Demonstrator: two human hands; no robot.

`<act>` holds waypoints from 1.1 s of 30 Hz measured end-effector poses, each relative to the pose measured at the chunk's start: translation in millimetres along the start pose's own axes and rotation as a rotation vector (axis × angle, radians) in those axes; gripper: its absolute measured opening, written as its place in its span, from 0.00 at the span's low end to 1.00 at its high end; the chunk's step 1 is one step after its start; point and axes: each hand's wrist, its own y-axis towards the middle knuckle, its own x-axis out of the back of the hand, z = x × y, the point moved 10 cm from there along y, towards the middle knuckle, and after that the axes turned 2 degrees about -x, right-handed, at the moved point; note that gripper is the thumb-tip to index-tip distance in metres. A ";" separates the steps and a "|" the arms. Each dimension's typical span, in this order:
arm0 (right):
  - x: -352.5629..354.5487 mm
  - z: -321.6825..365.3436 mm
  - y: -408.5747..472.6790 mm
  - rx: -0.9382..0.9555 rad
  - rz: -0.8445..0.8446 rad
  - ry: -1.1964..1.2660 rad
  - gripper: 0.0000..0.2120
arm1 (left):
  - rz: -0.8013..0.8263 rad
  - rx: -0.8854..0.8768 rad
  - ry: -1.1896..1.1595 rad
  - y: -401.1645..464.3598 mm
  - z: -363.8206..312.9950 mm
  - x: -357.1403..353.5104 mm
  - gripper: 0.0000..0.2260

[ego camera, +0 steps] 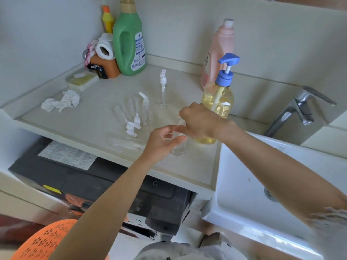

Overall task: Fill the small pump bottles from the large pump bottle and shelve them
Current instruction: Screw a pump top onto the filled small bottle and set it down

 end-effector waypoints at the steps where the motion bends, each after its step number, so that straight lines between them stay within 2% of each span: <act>1: 1.1 0.9 -0.4 -0.006 -0.040 -0.037 0.19 | -0.002 -0.016 0.013 -1.4 -3.1 -1.2 0.18; 3: 4.4 0.6 -0.3 0.005 -0.057 -0.037 0.21 | -0.008 -0.016 0.009 -4.1 -5.2 -1.9 0.17; 5: 0.8 2.2 -0.4 0.086 0.024 0.065 0.17 | -0.005 -0.017 -0.004 -5.9 -9.7 -1.6 0.17; 7: -5.8 1.3 -1.2 0.139 0.080 0.112 0.12 | 0.009 -0.027 -0.003 -6.6 -15.2 -2.1 0.12; 9: -4.2 0.8 -4.0 0.131 0.015 0.143 0.10 | -0.006 -0.039 0.007 -8.1 -17.3 -2.6 0.09; 15: -2.0 -2.2 -10.4 0.092 -0.199 0.233 0.12 | -0.133 -0.032 0.045 -10.9 -16.1 -1.5 0.09; 20: -4.6 -4.8 -8.0 0.040 -0.255 0.286 0.11 | -0.135 -0.006 0.084 -11.7 -11.5 0.5 0.08; 22: -7.4 -11.1 -10.1 0.021 -0.289 0.387 0.09 | -0.149 -0.001 0.089 -11.5 -9.7 1.9 0.07; 25: -19.4 -29.7 -16.1 -0.078 -0.321 0.631 0.12 | -0.150 -0.007 0.135 -10.5 -15.5 0.5 0.06; 27: -24.8 -38.0 -22.7 -0.128 -0.361 0.763 0.11 | -0.102 -0.012 0.107 -8.3 -22.4 -3.8 0.08; 30: -25.3 -35.8 -22.8 -0.143 -0.398 0.821 0.12 | 0.066 0.019 0.176 4.5 -21.5 -5.3 0.13; 33: -12.3 -36.4 -8.7 -0.180 -0.498 0.789 0.15 | 0.166 0.047 0.271 21.7 -16.3 19.6 0.26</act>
